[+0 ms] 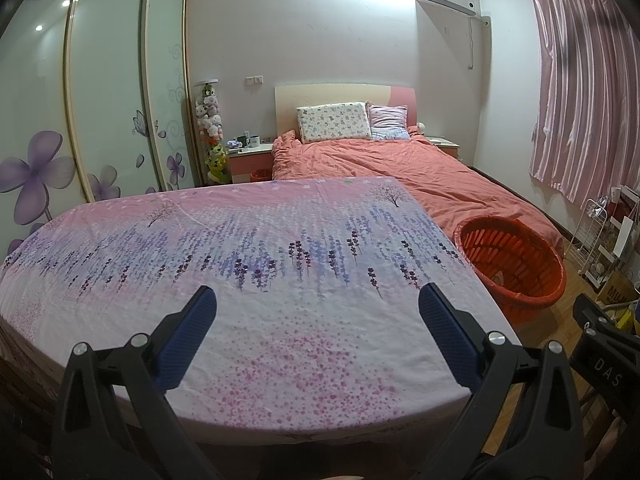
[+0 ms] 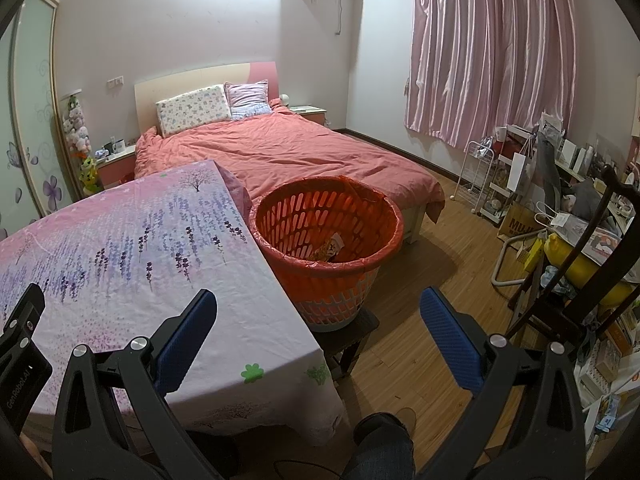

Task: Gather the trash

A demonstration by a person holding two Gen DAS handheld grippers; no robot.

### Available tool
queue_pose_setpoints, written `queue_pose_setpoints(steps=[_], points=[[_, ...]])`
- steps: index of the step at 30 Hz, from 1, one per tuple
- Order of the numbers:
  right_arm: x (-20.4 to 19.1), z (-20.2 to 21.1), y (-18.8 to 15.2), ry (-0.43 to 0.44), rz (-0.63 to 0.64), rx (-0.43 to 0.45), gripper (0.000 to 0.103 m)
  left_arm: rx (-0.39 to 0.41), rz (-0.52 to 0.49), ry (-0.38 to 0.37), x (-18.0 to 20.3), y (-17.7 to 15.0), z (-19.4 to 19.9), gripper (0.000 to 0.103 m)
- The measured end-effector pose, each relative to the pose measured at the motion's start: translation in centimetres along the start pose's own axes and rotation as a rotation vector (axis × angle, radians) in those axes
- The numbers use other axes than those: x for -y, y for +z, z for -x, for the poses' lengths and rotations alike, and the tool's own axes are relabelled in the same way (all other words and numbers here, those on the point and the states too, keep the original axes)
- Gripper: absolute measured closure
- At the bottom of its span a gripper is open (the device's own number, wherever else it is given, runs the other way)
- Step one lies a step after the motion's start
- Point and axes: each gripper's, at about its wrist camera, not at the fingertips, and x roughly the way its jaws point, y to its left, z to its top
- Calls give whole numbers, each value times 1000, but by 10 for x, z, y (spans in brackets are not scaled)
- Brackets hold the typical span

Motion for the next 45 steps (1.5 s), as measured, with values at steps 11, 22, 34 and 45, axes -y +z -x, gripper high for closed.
queue_pose_setpoints(steps=[11, 22, 34, 45], points=[[0, 0, 0, 0, 0, 0, 2, 0, 0, 0, 1, 0, 0, 4], [0, 0, 0, 0, 0, -1, 2, -1, 0, 0, 1, 0, 0, 4], [0, 0, 1, 0, -1, -1, 2, -5, -2, 1, 2, -2, -2, 4], [0, 0, 1, 0, -1, -1, 2, -6, -1, 0, 2, -3, -2, 4]])
